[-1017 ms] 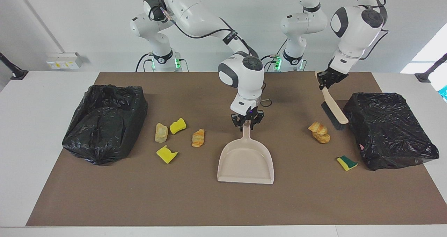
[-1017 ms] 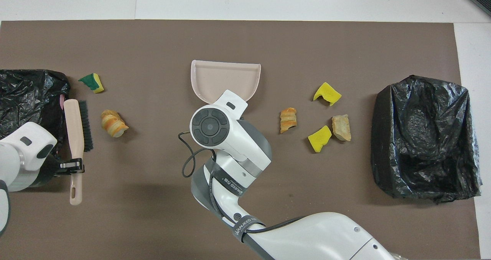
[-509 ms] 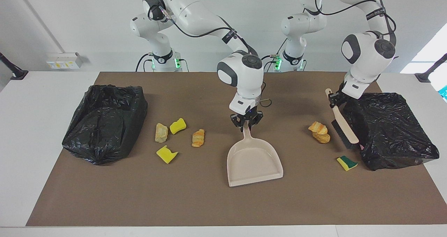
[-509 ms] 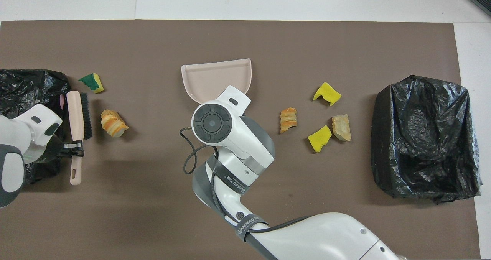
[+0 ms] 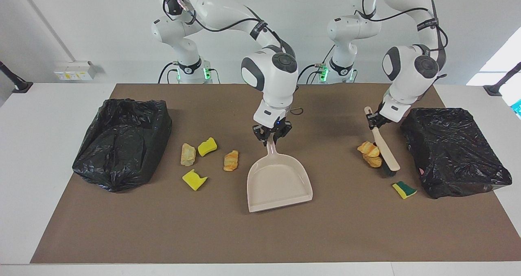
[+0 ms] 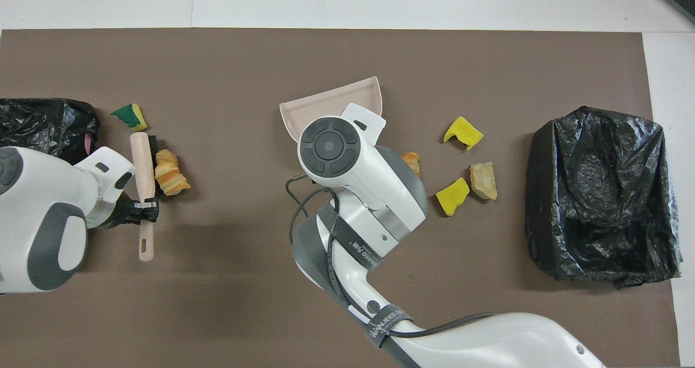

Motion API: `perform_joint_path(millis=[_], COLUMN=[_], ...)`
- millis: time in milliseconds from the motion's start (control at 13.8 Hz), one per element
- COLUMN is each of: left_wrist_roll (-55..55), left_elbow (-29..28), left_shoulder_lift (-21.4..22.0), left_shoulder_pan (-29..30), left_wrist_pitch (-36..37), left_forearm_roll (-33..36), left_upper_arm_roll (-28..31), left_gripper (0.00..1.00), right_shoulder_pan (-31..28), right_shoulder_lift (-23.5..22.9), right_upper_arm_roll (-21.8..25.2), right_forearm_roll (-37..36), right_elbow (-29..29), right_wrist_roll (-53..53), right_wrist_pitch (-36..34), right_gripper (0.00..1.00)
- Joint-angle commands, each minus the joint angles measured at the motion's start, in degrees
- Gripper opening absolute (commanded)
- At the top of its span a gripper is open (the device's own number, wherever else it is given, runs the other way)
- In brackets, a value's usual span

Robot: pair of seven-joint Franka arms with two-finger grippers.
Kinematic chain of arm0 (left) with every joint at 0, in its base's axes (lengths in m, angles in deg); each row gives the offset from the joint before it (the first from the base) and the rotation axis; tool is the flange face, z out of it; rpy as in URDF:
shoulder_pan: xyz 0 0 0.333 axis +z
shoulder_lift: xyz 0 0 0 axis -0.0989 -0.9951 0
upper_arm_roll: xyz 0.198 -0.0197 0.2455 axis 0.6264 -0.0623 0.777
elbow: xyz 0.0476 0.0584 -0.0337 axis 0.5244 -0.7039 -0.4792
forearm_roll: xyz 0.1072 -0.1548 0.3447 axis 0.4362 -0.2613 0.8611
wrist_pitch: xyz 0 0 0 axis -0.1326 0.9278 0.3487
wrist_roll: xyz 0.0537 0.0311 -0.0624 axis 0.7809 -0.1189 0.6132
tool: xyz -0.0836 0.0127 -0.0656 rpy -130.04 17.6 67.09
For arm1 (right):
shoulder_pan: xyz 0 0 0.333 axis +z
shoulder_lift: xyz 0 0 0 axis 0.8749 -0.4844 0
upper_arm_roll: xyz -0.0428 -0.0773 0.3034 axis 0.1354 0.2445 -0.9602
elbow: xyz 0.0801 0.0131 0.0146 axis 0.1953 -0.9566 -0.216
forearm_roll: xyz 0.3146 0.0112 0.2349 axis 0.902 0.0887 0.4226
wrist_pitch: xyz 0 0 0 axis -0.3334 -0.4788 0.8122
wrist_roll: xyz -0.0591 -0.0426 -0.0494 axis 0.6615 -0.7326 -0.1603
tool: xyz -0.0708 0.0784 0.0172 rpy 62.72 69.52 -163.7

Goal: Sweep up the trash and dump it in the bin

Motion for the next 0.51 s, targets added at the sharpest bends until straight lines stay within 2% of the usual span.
perform_joint_path(millis=[0, 218, 436], left_wrist_roll=[6.6, 13.5, 12.3], left_elbow=[-0.5, 0.2, 4.6], left_shoulder_lift=[0.9, 0.6, 1.5], left_shoulder_pan=[-6.8, -12.0, -9.2], left_wrist_pitch=[-0.4, -2.2, 0.8], left_forearm_roll=[-2.3, -4.5, -3.9], left_upper_arm_roll=[0.6, 0.7, 1.2], left_gripper=[0.0, 0.0, 0.0], right_shoulder_pan=[-3.2, -4.0, -4.0], right_shoulder_lift=[5.2, 5.8, 6.9], right_upper_arm_roll=[-0.7, -0.8, -0.9], right_forearm_roll=[1.7, 1.8, 1.8], right_elbow=[-5.8, -6.4, -7.4], right_wrist_roll=[15.5, 30.7, 43.0], right_wrist_pitch=[0.0, -3.4, -6.3], right_gripper=[0.0, 0.0, 0.0])
